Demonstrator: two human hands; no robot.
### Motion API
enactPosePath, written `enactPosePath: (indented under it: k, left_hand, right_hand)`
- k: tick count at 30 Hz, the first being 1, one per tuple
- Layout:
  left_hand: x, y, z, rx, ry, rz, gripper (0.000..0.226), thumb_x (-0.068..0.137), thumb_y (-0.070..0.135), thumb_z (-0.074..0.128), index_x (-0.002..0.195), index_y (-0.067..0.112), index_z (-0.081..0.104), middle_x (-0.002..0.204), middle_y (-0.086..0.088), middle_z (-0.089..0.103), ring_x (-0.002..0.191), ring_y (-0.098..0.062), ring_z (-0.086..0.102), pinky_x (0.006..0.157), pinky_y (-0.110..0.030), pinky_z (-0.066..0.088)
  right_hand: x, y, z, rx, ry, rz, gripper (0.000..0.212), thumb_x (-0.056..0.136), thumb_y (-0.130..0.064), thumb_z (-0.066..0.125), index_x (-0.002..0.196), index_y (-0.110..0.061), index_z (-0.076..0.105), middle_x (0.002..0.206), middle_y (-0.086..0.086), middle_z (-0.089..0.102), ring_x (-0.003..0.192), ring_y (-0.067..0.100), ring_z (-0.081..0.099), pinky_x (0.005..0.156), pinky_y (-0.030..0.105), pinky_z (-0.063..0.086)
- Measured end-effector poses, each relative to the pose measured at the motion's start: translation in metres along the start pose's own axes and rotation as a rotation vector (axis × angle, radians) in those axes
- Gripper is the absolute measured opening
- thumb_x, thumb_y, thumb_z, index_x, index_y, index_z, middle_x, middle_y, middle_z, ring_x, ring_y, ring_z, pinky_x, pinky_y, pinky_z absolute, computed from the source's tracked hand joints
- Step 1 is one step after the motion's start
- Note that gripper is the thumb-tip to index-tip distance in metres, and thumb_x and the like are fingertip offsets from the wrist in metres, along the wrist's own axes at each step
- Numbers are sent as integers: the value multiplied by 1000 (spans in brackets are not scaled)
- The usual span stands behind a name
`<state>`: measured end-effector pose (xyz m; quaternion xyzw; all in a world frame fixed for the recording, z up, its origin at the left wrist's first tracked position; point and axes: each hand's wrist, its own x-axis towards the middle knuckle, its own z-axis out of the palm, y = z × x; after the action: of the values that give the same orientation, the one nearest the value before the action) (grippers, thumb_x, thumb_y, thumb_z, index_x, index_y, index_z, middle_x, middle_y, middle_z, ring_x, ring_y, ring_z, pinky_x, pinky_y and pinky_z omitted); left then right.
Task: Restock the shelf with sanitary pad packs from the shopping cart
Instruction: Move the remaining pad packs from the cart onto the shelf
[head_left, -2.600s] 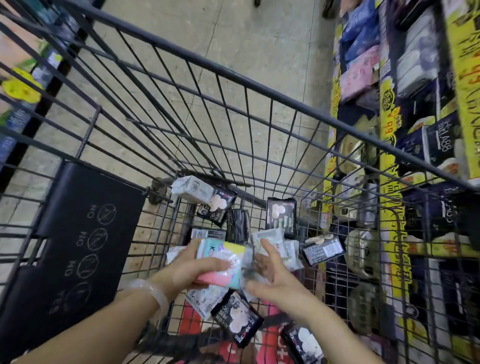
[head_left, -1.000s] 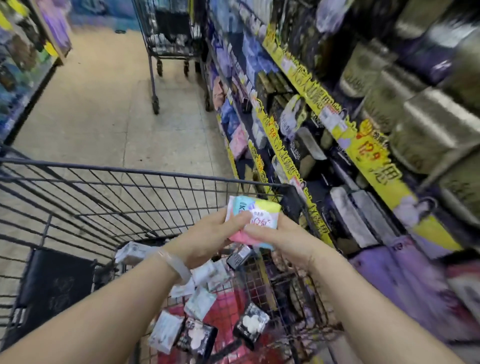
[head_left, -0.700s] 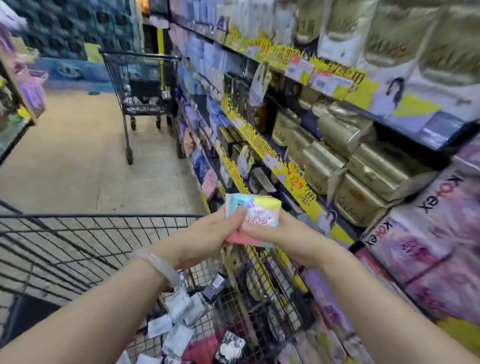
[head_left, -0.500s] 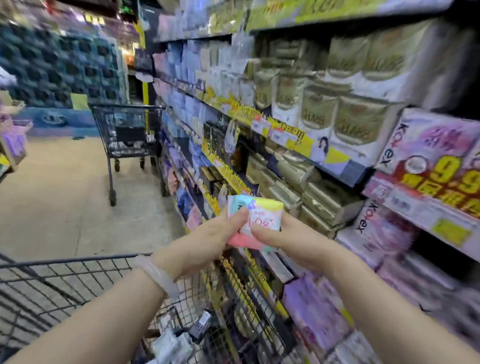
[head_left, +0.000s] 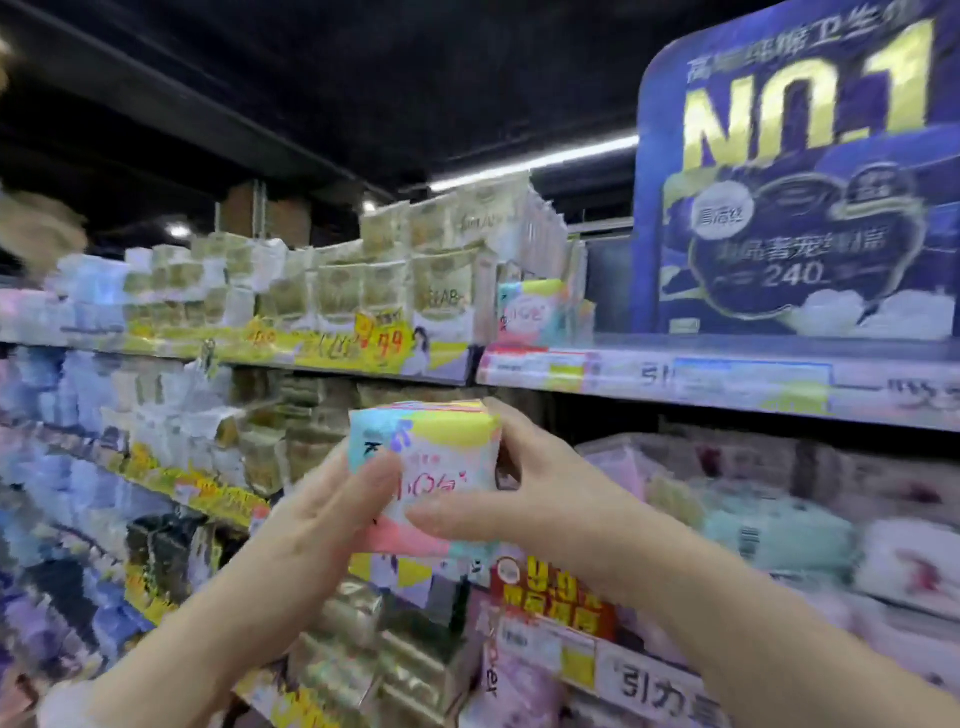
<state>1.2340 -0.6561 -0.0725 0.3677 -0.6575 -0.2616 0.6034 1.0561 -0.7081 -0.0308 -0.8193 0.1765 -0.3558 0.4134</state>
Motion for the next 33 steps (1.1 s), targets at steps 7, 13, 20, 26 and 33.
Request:
enactPosePath:
  k: [7,13,20,26,33]
  left_hand:
    - [81,68,34,189,-91,251,56,74,64,38,104,23,61,74,23,72,65,6,65,56,-2,44]
    - [155,106,68,291,-238,208,6,95,35,51,97,38,47,72,34,66,69,26,57,58,4,40]
    - [225,124,81,610,-245,162,41,75,47,59,109,26,65,108,8,66,104,-8,60,94,-29,44]
    - [247,102,83,722,-300,53,40,89,33,56,127,20,52,125,2,52,100,-8,50,82,-24,40]
    - [254,80,76,821,-386,-40,58,88,39,58,142,30,38,139,1,42,116,-14,43,98,-33,37]
  right_hand:
    - [-1,-67,-72,-141,173,-115,54,71,-8,79,112,-30,50,86,-13,72,77,-3,68,66,11,51]
    - [24,-87,-149,-308,268,-45,113,54,-28,84,145,-26,18,106,-4,62,91,7,64,71,18,51]
    - [57,-82,-201,-417,304,28,69,70,-29,81,113,-30,27,95,-5,62,85,8,63,70,20,50]
    - [78,-54,-205,-519,291,214,108,69,-37,79,149,-19,8,113,-3,55,101,12,58,85,23,49]
    - [85,-35,-208,-653,210,457,116,66,-53,75,150,-28,0,123,-6,45,111,15,49,97,28,42]
